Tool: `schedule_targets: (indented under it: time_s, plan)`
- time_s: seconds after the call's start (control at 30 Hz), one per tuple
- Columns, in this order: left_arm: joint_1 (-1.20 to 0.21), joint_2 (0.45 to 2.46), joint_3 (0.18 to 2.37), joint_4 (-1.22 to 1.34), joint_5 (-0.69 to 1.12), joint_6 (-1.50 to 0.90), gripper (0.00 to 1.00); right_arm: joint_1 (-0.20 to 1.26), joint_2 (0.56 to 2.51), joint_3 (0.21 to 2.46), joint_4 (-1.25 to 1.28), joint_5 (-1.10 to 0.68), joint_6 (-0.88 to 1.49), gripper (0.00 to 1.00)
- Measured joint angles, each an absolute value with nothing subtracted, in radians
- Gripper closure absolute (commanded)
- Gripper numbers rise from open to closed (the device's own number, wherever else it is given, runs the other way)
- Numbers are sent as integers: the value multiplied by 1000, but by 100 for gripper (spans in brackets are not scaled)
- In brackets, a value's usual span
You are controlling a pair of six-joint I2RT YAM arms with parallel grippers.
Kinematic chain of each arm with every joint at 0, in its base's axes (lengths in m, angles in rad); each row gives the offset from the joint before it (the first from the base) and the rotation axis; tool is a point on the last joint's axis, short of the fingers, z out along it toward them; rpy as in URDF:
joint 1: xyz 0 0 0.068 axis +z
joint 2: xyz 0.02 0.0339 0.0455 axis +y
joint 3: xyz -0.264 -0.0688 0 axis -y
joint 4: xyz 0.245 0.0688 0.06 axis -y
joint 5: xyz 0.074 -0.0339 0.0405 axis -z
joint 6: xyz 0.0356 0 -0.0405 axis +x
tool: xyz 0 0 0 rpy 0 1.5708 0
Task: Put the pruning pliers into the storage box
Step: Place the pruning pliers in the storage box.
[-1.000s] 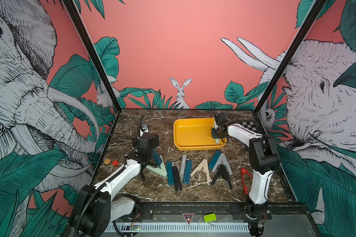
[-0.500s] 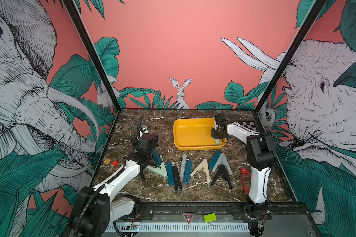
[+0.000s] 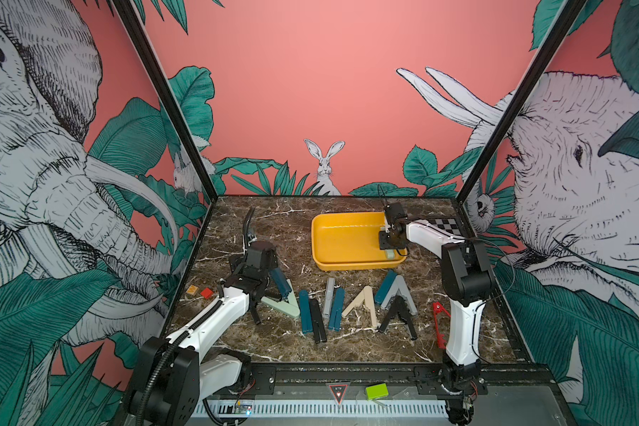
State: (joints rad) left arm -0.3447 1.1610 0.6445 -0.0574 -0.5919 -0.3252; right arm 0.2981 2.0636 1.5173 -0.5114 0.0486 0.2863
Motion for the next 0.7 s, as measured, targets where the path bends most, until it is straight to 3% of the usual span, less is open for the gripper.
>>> schedule_targets:
  time_s: [0.33, 0.7]
  plan:
    - [-370, 1216, 738, -181, -578, -401, 1, 298, 1981, 1473, -476, 68, 302, 28]
    - [-401, 1268, 744, -246, -564, -463, 1, 298, 1797, 1376, -371, 68, 305, 28]
